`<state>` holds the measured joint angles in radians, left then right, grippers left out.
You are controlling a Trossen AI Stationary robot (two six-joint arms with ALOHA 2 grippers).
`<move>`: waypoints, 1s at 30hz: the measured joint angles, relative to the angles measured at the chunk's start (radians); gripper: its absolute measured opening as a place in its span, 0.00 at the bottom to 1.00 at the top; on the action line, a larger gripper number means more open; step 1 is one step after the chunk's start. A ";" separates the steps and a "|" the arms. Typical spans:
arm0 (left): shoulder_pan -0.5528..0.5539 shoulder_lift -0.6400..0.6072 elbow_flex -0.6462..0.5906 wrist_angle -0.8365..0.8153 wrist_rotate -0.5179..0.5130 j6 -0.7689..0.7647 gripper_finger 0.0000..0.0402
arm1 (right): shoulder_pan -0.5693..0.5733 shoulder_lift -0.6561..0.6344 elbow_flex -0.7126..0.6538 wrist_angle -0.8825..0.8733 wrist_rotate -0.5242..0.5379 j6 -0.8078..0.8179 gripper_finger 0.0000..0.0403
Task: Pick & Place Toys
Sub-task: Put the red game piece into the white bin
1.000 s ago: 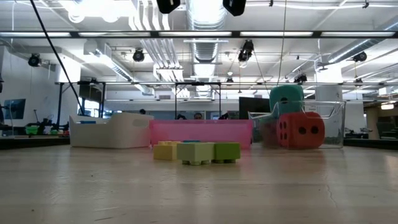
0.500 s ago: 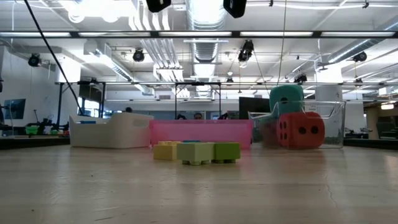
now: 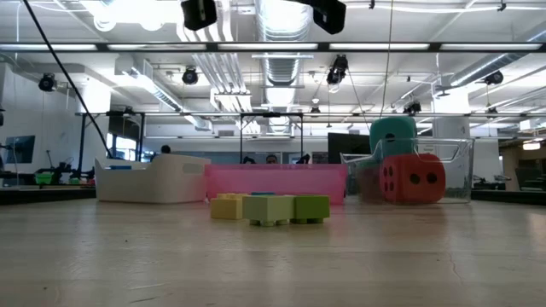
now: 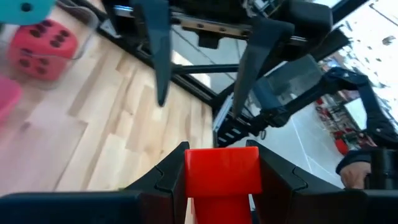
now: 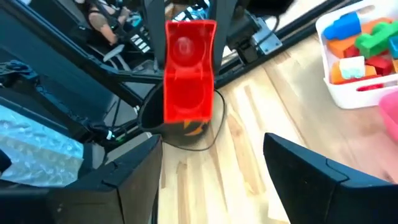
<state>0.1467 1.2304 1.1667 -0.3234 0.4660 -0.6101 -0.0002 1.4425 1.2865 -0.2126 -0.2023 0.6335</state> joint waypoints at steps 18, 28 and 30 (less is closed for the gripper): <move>0.299 -0.025 -0.013 -0.463 -0.358 0.083 0.32 | 0.002 0.000 0.000 -0.066 0.003 0.022 0.67; 0.452 -0.006 -0.134 -0.516 -0.498 0.027 0.32 | 0.003 0.000 0.000 -0.069 0.024 0.056 0.67; 0.454 0.015 -0.162 -0.518 -0.504 0.026 0.32 | 0.003 0.000 0.000 -0.069 0.029 0.067 0.67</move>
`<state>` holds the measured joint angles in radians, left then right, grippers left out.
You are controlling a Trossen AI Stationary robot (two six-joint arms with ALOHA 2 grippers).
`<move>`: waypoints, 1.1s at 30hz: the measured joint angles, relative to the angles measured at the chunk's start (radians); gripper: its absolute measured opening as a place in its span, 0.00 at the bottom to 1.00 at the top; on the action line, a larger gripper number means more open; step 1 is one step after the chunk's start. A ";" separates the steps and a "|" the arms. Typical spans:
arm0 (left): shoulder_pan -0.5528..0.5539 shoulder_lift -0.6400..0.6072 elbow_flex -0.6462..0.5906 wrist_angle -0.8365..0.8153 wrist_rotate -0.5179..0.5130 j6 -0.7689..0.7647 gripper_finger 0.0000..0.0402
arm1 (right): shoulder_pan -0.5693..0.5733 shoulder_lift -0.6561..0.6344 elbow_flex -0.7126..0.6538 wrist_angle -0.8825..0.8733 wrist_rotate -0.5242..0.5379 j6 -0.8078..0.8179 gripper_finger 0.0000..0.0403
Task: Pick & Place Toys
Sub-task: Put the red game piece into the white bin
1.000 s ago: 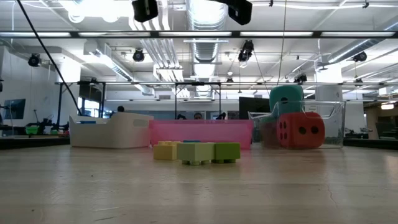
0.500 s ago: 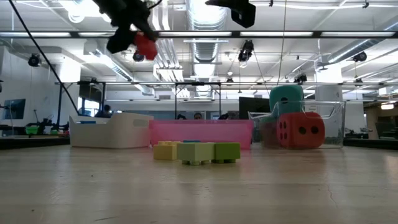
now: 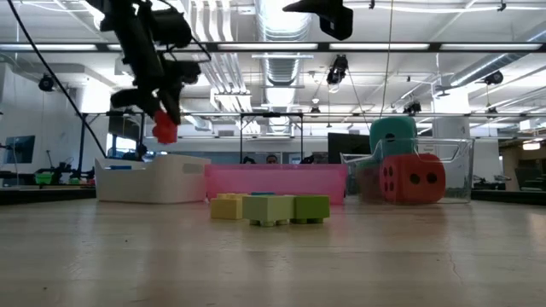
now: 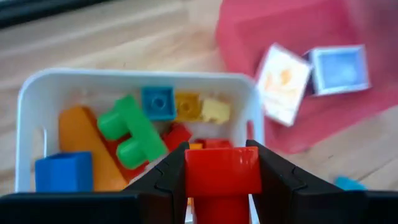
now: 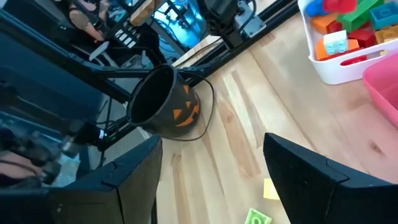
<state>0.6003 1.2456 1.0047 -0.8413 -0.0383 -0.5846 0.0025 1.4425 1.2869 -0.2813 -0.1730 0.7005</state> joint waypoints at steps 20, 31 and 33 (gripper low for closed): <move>-0.014 0.195 -0.035 0.138 -0.029 -0.049 0.32 | 0.002 0.000 0.000 -0.002 0.019 0.002 0.67; -0.089 0.264 -0.037 0.169 -0.052 -0.089 0.32 | 0.002 0.000 -0.003 -0.008 0.019 -0.003 0.67; -0.089 0.264 -0.044 0.173 -0.052 -0.093 0.32 | 0.002 0.000 -0.005 -0.008 0.019 -0.001 0.67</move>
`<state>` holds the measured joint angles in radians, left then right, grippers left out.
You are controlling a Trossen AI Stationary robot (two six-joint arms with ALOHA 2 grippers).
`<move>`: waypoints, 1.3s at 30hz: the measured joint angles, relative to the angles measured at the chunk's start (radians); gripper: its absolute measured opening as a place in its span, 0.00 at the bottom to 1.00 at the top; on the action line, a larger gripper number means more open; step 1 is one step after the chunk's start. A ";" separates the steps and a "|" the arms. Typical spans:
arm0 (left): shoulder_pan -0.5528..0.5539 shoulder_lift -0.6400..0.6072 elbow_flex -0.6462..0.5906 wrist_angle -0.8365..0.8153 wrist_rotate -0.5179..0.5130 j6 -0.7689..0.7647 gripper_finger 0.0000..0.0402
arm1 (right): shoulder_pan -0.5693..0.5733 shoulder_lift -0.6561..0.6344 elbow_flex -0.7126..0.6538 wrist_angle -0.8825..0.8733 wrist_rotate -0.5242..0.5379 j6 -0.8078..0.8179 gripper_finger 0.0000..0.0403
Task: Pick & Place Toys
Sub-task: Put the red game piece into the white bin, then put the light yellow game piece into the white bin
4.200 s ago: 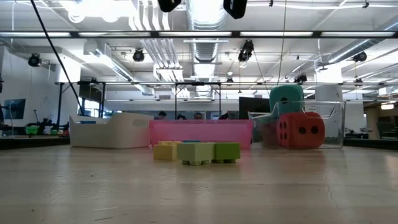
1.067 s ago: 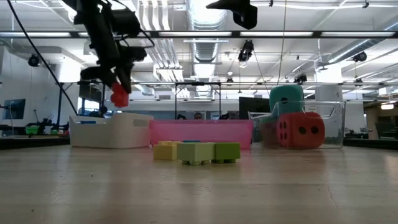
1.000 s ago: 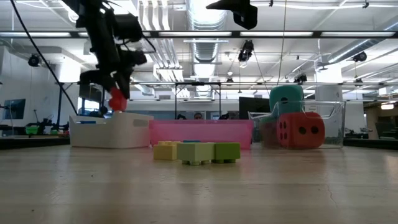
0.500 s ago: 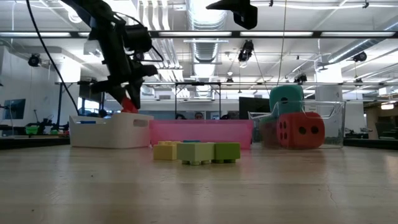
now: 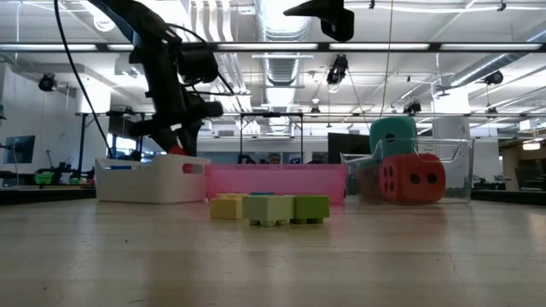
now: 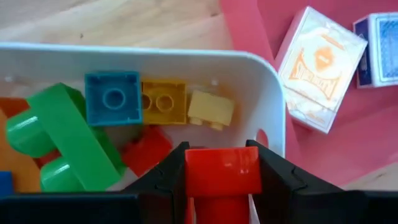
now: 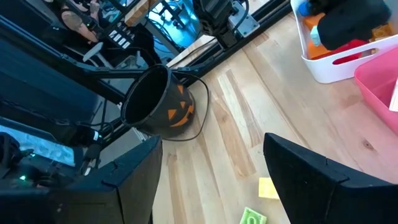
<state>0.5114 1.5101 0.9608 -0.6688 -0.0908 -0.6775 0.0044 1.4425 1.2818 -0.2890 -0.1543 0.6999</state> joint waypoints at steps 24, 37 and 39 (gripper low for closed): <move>0.000 -0.001 -0.019 -0.009 0.021 0.011 0.48 | 0.000 0.000 -0.028 0.000 -0.001 0.053 0.67; 0.000 0.000 -0.019 -0.042 0.038 0.023 0.76 | 0.000 0.000 -0.032 0.000 -0.001 0.061 0.67; 0.000 0.000 -0.019 -0.044 0.038 0.023 0.77 | 0.000 0.000 -0.032 0.000 -0.001 0.060 0.67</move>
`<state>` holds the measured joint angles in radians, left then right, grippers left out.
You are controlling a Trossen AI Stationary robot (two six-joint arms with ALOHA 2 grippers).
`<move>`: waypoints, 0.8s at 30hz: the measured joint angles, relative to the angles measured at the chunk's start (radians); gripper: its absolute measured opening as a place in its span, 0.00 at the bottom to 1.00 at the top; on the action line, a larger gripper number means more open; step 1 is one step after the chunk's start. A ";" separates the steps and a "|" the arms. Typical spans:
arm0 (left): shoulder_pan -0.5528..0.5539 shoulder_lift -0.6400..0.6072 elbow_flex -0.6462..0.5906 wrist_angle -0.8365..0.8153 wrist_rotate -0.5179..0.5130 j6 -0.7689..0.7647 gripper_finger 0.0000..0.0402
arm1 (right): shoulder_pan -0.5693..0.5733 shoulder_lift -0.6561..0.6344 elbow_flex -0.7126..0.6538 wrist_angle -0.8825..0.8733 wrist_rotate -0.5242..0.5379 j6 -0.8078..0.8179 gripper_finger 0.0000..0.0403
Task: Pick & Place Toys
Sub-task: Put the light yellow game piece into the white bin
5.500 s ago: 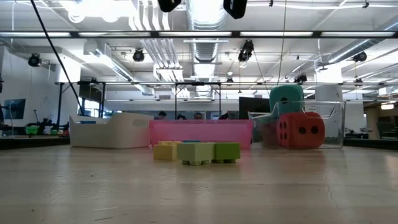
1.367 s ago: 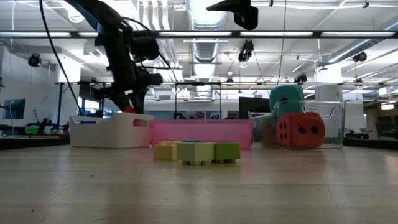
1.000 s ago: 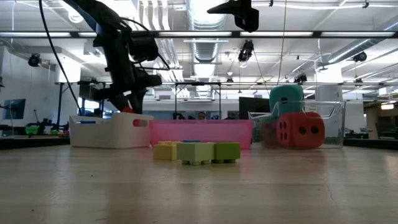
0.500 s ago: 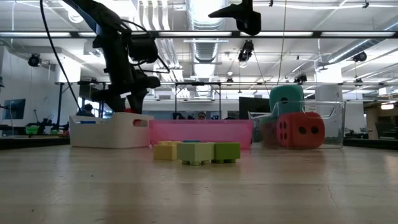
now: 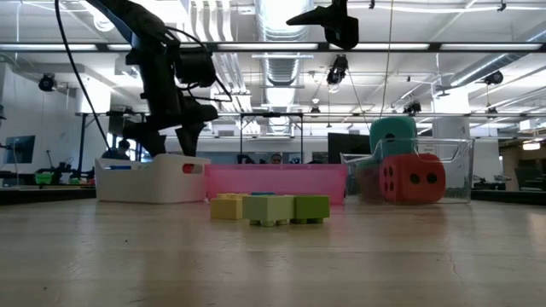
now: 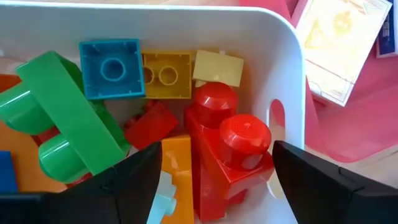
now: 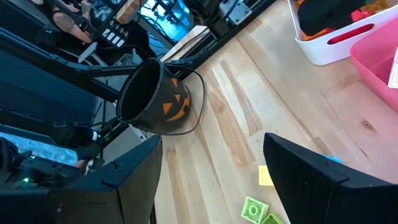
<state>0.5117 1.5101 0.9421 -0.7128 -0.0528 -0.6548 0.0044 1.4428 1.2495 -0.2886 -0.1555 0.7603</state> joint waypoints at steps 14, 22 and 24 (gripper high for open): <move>0.000 -0.002 0.007 -0.012 0.000 0.004 0.77 | 0.000 0.000 0.000 0.000 -0.001 0.007 0.67; -0.020 -0.006 0.094 -0.108 0.000 0.036 0.77 | 0.000 0.000 0.000 0.000 -0.001 0.007 0.67; -0.036 -0.014 0.115 -0.115 0.001 0.057 0.77 | 0.000 0.000 0.000 0.000 -0.001 0.007 0.67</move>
<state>0.4756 1.4964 1.0575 -0.8280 -0.0521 -0.5981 0.0044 1.4429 1.2491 -0.2886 -0.1562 0.7677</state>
